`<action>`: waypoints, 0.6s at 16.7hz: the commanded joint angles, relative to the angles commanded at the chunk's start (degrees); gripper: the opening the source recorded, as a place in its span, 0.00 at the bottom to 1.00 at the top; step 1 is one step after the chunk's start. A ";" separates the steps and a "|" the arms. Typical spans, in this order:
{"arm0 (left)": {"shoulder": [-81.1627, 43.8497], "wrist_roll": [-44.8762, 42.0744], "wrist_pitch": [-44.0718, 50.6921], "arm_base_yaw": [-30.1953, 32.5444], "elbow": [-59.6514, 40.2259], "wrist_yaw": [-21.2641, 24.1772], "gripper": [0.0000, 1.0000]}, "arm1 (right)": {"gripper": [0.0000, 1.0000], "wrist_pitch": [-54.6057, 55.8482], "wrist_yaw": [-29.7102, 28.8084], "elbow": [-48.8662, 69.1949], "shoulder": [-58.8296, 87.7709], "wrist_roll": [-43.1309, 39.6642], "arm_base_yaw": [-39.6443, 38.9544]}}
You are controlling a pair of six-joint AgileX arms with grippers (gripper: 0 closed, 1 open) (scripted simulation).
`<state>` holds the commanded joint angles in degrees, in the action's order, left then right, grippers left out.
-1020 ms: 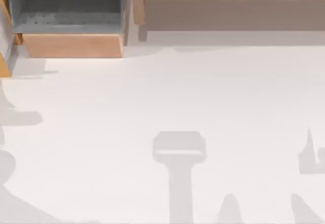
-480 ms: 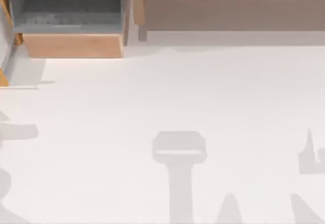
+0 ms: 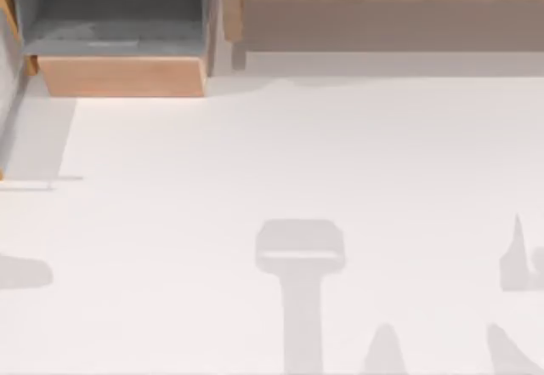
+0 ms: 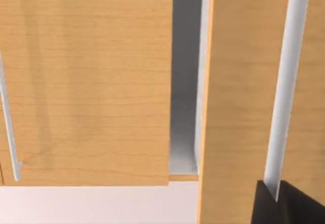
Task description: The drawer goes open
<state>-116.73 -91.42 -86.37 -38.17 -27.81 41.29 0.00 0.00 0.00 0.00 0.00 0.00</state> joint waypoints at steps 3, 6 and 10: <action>0.13 0.01 -0.17 -0.21 0.27 0.14 0.00 | 1.00 0.00 0.00 0.00 0.00 0.00 0.00; 0.13 0.01 -0.17 -0.21 0.27 0.14 0.15 | 1.00 0.00 0.00 0.00 0.00 0.00 0.00; 0.13 0.01 -0.17 -0.21 0.27 0.14 0.45 | 1.00 0.00 0.00 0.00 0.00 0.00 0.00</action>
<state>-116.60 -91.41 -86.54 -38.38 -27.54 41.43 0.00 0.00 0.00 0.00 0.00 0.00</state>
